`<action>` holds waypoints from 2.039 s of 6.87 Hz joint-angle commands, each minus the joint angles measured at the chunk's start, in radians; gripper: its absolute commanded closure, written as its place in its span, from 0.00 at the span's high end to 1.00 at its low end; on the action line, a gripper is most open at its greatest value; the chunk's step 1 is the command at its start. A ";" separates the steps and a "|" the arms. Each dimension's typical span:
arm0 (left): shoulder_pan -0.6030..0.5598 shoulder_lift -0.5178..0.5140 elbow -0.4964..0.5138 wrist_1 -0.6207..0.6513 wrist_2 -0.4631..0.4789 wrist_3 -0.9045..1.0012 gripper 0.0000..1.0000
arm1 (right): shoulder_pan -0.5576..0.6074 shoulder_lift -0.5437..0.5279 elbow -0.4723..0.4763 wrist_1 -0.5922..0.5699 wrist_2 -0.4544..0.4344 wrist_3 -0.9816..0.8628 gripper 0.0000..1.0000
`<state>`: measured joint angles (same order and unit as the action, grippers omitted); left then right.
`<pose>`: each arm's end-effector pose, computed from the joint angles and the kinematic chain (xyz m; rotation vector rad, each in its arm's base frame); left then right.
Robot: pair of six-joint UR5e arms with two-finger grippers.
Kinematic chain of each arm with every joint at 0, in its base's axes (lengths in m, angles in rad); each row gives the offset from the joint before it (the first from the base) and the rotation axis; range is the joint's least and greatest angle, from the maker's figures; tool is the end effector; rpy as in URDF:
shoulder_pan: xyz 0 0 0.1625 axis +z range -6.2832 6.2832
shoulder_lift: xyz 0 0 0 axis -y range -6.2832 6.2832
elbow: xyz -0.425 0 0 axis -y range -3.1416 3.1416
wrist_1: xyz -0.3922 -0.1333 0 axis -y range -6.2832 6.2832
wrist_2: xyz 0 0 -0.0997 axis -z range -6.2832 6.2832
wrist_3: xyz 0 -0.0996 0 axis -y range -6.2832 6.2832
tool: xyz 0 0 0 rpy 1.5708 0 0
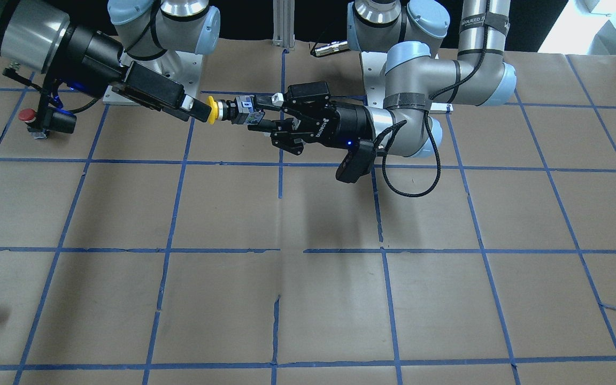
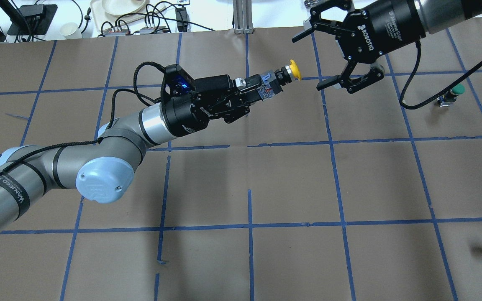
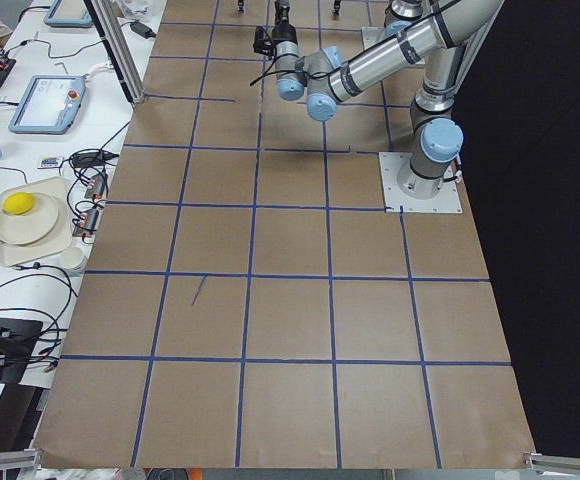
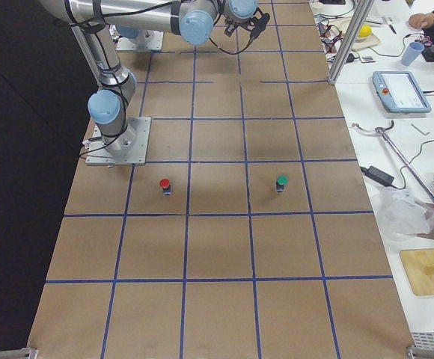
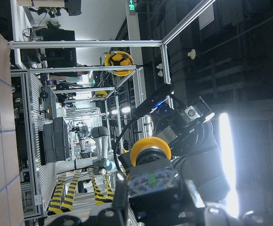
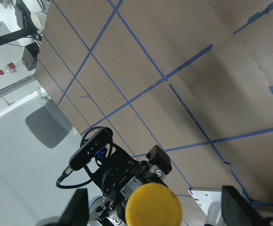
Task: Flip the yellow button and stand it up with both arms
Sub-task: 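Hold the button out with the left gripper while the right gripper approaches its yellow cap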
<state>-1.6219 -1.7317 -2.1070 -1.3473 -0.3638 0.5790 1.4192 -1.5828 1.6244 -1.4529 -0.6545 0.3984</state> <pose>-0.2503 -0.4615 0.3163 0.0272 -1.2501 0.1717 0.1381 -0.5022 0.4955 0.6907 2.1242 0.3125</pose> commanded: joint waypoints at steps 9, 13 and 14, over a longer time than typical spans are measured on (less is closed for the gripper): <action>-0.023 -0.009 0.021 -0.012 0.000 -0.021 0.18 | 0.003 -0.017 -0.018 0.049 -0.039 0.050 0.85; -0.024 0.006 0.013 -0.012 0.000 -0.022 0.16 | 0.003 -0.017 -0.020 0.089 -0.042 0.051 0.69; -0.024 0.003 0.012 -0.012 0.002 -0.022 0.16 | 0.003 -0.017 -0.021 0.092 -0.040 0.051 0.55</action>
<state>-1.6459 -1.7295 -2.0928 -1.3591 -0.3631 0.5569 1.4220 -1.5999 1.6046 -1.3645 -0.6960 0.4495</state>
